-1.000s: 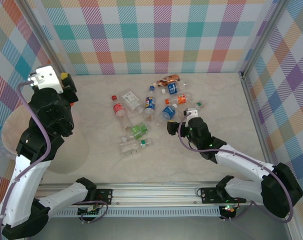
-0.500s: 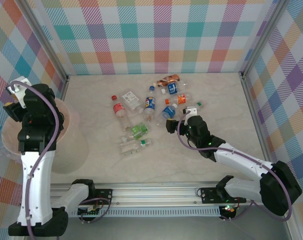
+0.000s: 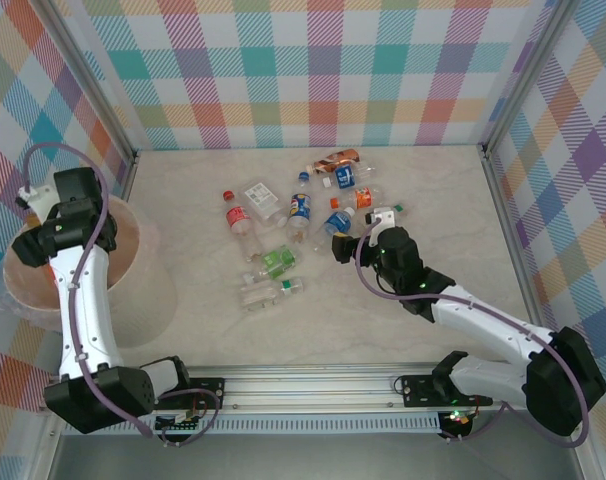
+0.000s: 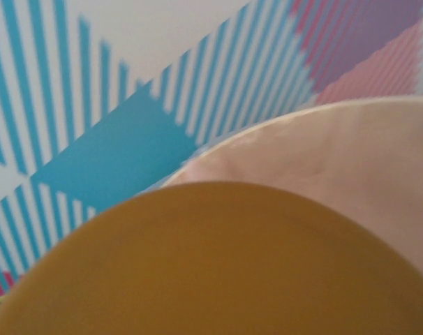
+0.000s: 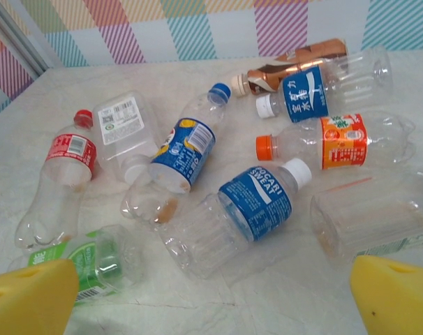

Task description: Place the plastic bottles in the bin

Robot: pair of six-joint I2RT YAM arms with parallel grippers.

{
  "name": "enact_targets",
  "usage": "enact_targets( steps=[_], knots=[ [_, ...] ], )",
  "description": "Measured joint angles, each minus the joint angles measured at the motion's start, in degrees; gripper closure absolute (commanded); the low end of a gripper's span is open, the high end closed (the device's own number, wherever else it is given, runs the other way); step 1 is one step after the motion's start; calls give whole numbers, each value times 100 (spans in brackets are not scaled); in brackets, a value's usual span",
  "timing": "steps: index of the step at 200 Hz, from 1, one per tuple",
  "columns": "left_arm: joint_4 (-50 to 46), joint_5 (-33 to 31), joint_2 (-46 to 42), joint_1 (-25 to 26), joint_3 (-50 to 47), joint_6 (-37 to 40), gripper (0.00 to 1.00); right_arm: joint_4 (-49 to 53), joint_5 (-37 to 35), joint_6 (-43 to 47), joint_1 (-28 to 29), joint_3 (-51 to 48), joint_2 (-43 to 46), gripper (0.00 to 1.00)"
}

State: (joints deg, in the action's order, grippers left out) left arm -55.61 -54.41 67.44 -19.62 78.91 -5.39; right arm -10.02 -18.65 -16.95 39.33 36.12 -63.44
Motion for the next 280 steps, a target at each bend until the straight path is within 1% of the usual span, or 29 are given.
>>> enact_targets(
  steps=[8, 22, 30, 45, 85, 98, 108, 126, 138, 165, 195, 213, 248, 280],
  knots=[
    [-22, 0, 0, -188, -37, -33, 50, 11, 2, 15, 0, 0, 31, 0],
    [-79, 13, 7, -452, -46, -153, 39, 33, 2, 35, 0, 0, 39, 0],
    [-144, 9, 17, -533, -39, -240, 33, 72, 4, 35, 0, 0, 39, 0],
    [-291, -7, 105, -573, 11, -422, 27, 120, 7, 33, 0, 0, 39, 0],
    [-485, 247, 291, -573, 284, -695, 21, 260, 17, 7, 0, 0, 192, 0],
    [-527, 372, 278, -573, 367, -743, 17, 308, -2, -20, 0, -7, 352, 0],
    [-564, 503, 256, -573, 413, -769, 14, 328, -35, -37, 0, -31, 485, 0],
    [-592, 837, 199, -573, 466, -870, 11, 374, -111, -74, -7, -109, 688, 0],
    [-595, 1224, 114, -570, 481, -883, 10, 439, -175, -131, -37, -138, 745, 0],
    [-533, 2472, -271, -544, 483, -914, 10, 584, -258, -398, -162, -175, 737, 0],
    [-315, 3812, -758, -422, 483, -1126, 9, 846, -243, -778, -516, -170, 640, 0],
    [-111, 4564, -918, -289, 483, -1274, 6, 1091, -85, -894, -811, -111, 531, 0],
    [326, 5976, -981, 96, 479, -1519, 1, 1563, 614, -894, -1467, 284, 133, 0],
    [859, 6944, -1158, 363, 337, -1786, 0, 2087, 973, -1150, -1941, 872, -428, 0]
  ],
)
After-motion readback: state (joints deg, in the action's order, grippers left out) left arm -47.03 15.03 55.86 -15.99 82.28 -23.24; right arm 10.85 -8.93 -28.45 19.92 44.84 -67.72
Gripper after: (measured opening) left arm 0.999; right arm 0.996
